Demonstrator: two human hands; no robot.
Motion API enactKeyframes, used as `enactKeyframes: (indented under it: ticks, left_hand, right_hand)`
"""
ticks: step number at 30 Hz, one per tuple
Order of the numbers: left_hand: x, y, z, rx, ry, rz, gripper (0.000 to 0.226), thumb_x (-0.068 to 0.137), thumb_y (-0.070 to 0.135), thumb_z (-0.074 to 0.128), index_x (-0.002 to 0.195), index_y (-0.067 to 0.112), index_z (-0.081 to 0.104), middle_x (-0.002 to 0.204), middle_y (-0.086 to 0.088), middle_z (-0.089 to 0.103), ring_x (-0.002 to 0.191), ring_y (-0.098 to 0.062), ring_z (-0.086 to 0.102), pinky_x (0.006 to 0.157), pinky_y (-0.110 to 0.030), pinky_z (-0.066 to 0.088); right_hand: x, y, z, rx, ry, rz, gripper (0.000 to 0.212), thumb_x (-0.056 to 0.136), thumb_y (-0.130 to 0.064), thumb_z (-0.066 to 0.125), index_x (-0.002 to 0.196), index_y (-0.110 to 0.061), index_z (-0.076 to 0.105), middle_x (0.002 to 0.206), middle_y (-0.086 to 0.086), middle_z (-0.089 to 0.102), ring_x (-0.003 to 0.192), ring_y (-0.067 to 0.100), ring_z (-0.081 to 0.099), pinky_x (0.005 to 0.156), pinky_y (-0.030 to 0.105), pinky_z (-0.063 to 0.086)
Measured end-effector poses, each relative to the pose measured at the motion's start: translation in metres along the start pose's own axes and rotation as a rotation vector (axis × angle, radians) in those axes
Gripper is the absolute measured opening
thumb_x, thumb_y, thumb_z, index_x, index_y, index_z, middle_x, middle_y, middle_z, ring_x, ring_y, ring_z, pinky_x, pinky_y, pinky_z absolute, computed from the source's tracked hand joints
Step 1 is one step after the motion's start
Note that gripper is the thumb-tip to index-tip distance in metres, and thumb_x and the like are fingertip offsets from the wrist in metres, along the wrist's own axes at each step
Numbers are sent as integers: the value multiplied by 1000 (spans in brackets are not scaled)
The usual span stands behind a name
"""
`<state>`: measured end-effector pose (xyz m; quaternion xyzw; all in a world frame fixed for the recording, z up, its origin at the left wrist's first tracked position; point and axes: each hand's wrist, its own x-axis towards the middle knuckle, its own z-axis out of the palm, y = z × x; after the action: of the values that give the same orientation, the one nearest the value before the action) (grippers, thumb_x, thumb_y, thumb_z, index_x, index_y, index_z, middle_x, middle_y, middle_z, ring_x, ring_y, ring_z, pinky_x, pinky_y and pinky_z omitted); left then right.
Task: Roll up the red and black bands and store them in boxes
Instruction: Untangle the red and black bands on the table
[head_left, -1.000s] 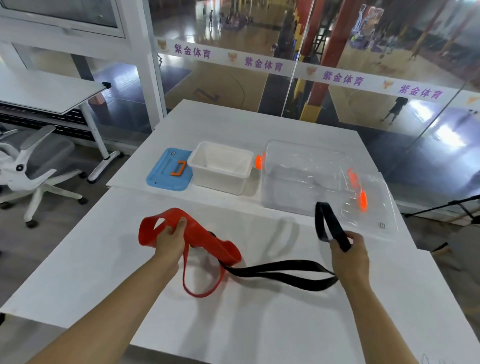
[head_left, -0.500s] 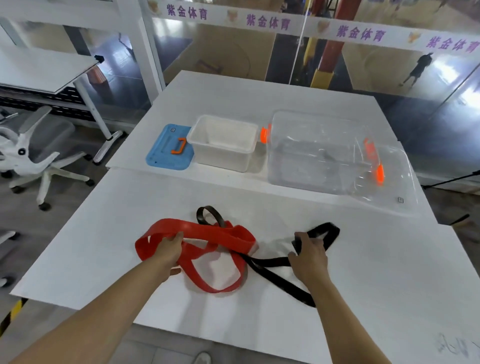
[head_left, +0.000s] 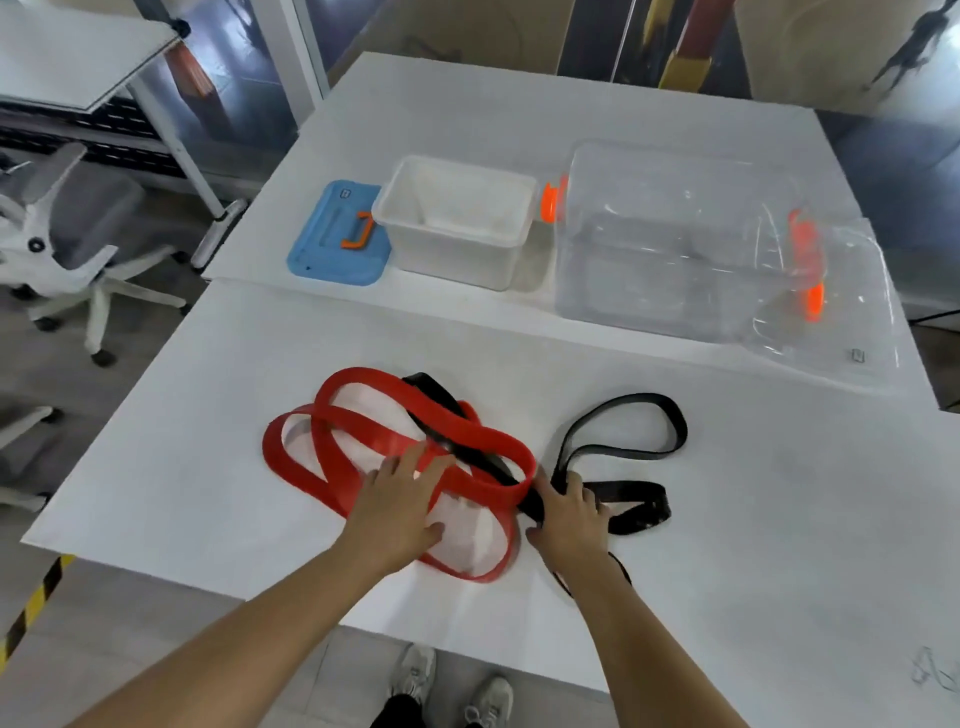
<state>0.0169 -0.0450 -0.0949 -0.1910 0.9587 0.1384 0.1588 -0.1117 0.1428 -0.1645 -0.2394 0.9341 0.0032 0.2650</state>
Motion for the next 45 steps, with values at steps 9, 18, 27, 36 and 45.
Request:
enactKeyframes:
  ticks: [9,18,27,36,45]
  left_hand:
    - [13,3,51,24,-234,13,118,70,70,70,156,46,-7,165,-2,23,152,-35,21,119,-61,24]
    - [21,5,49,-45,-211,-34,113,68,68,71,154,53,-1,160,-1,27,139,-38,38,105,-58,44]
    - [28,41,43,71,-130,165,95,83,42,64,159,39,9,171,1,4,153,-35,17,115,-56,29]
    - [44,72,68,152,-240,142,84,81,48,71,150,28,29,162,-6,25,154,-36,11,115,-60,29]
    - [36,68,80,107,-130,107,75,79,40,73,144,24,40,149,-3,42,145,-33,30,108,-52,43]
  right_hand:
    - [19,29,5,194,142,108,14,101,-15,54,115,-11,56,120,10,50,90,33,64,68,38,49]
    - [7,147,-35,345,292,620,23,101,-3,49,123,3,52,127,20,44,82,39,58,68,42,45]
    - [-13,147,-27,301,261,439,41,90,-33,64,124,-10,60,137,20,43,120,42,46,99,52,48]
    - [-11,72,22,50,200,98,46,87,-43,75,125,-20,64,148,17,45,121,40,56,99,52,47]
    - [5,85,8,41,88,36,38,98,-35,65,126,-12,57,132,11,46,120,30,56,102,39,45]
